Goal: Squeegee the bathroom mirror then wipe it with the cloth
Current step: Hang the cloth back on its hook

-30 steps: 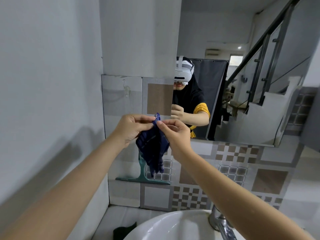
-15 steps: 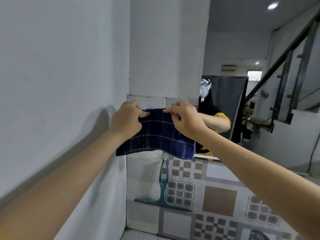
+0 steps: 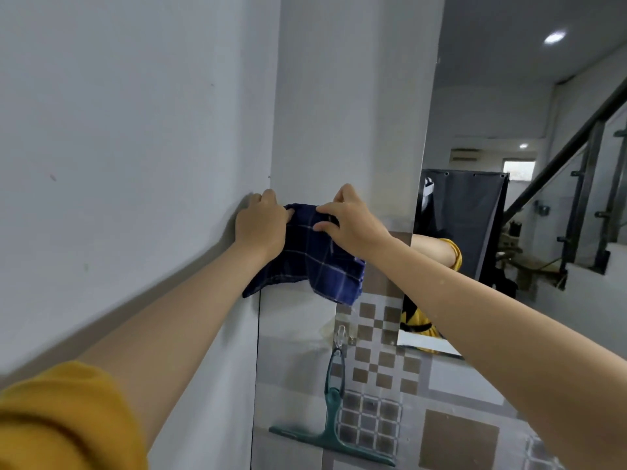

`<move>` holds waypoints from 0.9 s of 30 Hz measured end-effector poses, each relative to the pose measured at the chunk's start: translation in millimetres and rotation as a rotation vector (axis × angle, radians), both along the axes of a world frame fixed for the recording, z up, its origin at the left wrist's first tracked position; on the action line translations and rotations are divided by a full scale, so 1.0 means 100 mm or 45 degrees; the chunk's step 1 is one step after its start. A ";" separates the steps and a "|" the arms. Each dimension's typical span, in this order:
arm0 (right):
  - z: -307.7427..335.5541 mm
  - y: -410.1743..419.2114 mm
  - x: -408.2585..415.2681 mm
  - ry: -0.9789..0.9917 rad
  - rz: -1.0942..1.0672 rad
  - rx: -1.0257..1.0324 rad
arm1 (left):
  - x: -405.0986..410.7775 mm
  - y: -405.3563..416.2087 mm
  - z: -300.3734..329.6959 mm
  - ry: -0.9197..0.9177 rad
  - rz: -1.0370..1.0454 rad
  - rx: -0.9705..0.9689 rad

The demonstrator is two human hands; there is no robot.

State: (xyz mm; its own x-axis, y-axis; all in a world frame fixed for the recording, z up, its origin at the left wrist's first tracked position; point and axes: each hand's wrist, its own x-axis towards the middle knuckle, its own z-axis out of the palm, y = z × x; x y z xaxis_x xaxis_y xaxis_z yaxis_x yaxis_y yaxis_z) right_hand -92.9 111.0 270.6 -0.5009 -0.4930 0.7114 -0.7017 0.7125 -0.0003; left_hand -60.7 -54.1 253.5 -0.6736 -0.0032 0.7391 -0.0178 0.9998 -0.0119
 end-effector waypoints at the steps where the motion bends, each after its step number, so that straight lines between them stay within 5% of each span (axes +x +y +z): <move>1: -0.01 -0.01 -0.02 -0.023 -0.009 0.010 | -0.03 0.01 -0.01 -0.014 -0.011 0.023; 6: -0.03 -0.04 -0.11 0.006 0.011 -0.046 | -0.11 -0.01 -0.10 0.021 -0.204 0.296; 10: 0.06 -0.03 -0.16 0.091 0.017 -0.140 | -0.10 -0.01 0.00 0.177 -0.228 0.254; 14: 0.03 -0.04 -0.19 0.122 -0.025 -0.093 | -0.18 -0.05 0.02 0.081 -0.272 0.337; 21: -0.09 -0.01 -0.21 -0.058 0.056 -0.062 | -0.17 -0.10 -0.05 -0.004 -0.710 0.548; 27: -0.12 -0.06 -0.22 -0.106 0.094 -0.047 | -0.16 -0.02 -0.10 0.064 -0.751 0.768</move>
State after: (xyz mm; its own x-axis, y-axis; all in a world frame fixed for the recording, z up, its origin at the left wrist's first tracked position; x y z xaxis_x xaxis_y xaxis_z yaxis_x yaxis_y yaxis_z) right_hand -114.5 104.7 258.6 -0.5223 -0.5050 0.6872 -0.7485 0.6576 -0.0856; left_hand -76.3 -55.6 243.4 -0.6549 -0.0652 0.7529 0.5229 0.6802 0.5137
